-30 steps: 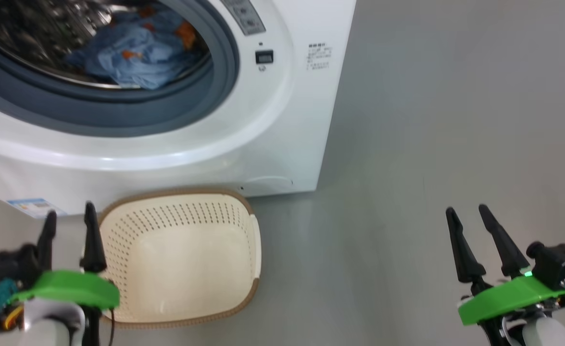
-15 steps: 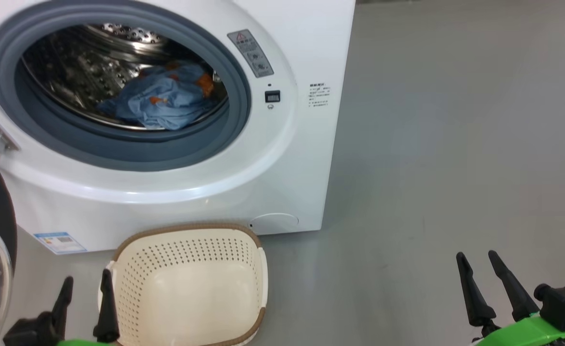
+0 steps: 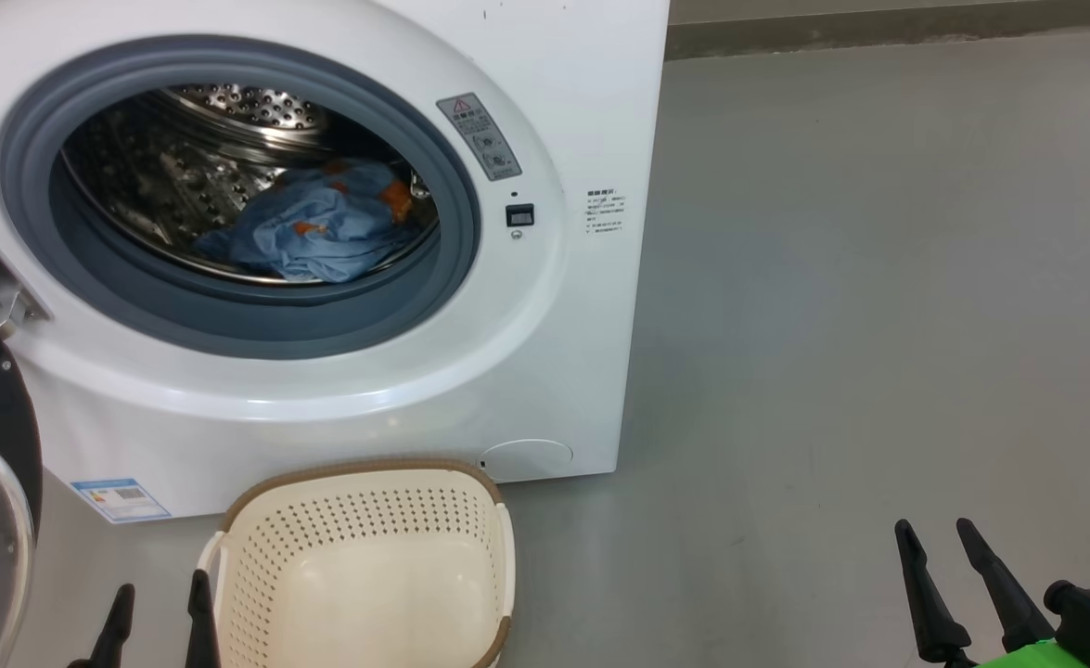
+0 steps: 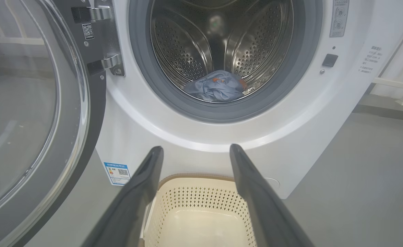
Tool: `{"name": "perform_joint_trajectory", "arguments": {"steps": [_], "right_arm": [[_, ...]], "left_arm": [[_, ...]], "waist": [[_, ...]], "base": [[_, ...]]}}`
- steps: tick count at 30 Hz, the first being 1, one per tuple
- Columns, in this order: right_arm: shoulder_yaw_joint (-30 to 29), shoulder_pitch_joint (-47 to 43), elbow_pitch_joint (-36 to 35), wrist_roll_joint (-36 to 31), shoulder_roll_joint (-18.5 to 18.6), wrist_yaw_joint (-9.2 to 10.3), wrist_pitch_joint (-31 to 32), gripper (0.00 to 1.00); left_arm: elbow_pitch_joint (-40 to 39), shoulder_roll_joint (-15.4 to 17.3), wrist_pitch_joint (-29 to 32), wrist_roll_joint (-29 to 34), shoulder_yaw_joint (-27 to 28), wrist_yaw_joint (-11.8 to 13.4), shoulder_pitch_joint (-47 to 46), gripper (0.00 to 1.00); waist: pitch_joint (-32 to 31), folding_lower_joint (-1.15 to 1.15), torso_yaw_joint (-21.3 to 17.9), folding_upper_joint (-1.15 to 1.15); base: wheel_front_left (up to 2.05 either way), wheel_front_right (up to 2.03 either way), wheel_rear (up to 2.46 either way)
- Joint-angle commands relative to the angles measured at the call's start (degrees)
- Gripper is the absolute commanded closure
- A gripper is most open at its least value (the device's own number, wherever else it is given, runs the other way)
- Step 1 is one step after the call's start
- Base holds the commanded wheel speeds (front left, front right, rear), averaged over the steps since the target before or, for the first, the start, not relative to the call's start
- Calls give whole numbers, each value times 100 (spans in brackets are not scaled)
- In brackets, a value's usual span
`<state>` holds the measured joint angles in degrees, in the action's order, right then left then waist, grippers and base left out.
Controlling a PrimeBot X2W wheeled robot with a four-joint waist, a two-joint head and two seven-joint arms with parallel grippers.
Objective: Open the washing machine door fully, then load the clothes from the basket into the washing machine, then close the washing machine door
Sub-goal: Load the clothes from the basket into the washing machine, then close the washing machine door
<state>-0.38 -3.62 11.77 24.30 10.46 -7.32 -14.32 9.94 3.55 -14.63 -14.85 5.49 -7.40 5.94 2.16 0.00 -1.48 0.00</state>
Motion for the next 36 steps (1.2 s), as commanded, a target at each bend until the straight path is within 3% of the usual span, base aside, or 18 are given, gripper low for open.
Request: {"name": "perform_joint_trajectory", "arguments": {"steps": [1,14,36], "right_arm": [[109,25,-153,3,81,-17,-68,0],[105,48,-183,-1,76,-17,-68,0],[63,111,-166,-8,73,-17,-68,0]], "left_arm": [[-180,45,-37,53,210,-9,-89,0],[-205,22,-37,136,236,-9,-145,0],[-241,17,-37,95,155,-9,-189,0]], "waist": [[-7,0,4,0],[41,0,30,0],[68,0,78,0]], "base": [[0,0,0],[-5,5,0],[-72,71,1]]}}
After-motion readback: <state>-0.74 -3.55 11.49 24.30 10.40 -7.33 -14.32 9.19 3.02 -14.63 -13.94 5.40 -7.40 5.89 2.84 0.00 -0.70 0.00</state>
